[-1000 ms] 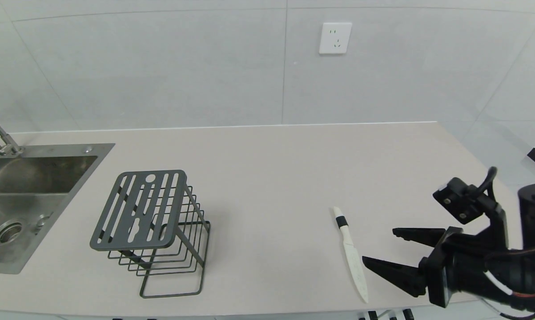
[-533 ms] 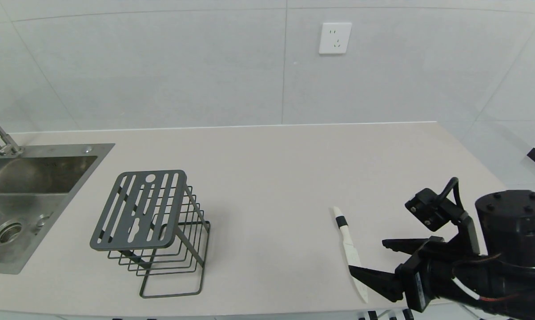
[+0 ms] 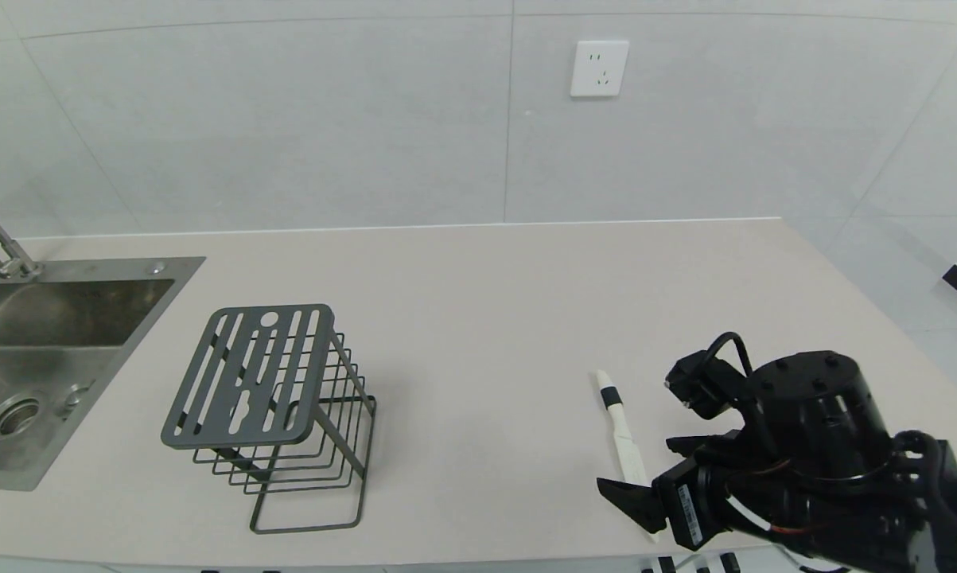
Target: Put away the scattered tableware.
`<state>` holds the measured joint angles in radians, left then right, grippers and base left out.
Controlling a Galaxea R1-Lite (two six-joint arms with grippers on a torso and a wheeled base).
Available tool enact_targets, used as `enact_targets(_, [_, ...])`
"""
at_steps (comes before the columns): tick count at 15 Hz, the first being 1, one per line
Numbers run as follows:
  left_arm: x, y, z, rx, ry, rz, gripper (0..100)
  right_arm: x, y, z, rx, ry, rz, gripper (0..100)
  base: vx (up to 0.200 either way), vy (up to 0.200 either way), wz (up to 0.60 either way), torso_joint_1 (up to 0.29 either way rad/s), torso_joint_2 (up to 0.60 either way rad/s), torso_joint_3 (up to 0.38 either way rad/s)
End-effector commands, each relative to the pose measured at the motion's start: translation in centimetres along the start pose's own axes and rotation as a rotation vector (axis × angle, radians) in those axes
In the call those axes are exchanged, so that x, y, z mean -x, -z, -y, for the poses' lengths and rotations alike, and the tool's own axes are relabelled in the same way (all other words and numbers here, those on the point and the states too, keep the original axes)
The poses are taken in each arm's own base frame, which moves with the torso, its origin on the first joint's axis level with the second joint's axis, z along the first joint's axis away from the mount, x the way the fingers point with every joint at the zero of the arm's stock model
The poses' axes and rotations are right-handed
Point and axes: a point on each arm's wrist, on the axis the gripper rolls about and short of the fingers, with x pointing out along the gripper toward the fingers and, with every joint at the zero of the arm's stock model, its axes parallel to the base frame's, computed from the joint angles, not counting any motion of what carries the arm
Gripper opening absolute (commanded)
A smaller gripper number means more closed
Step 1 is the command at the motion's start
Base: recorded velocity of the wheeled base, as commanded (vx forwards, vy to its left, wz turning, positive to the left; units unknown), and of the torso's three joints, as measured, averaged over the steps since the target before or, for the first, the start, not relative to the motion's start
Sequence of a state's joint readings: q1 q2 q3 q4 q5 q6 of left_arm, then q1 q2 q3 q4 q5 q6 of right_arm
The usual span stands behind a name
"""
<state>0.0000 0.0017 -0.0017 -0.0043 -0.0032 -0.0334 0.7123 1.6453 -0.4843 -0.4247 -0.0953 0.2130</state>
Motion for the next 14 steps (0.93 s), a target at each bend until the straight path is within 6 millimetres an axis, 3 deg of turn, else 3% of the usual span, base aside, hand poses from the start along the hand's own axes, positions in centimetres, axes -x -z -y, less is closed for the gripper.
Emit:
enact_targets(1, [0.0,0.0,0.0,0.0,0.0,-0.001,100,-1.8,0.9,0.6,-0.004,0.055,-0.074,100,0.0,0.0,0.0,0.0,0.0,0.0])
enact_targets(5, [0.0,0.0,0.0,0.0,0.0,-0.001,100,-3.8,1.1,1.3,-0.007,0.125,-0.115,100,0.0,0.0,0.0,0.0,0.0,0.0])
enact_targets(8, [0.0,0.0,0.0,0.0,0.0,-0.001,100,-5.9,-0.1,2.1,-0.026,0.197,-0.094,100,0.0,0.0,0.0,0.0,0.0,0.0])
enact_targets(14, [0.0,0.0,0.0,0.0,-0.002,-0.001,100,-7.9,-0.6,1.9,-0.021,0.231,-0.095,100,0.0,0.0,0.0,0.0,0.0,0.0])
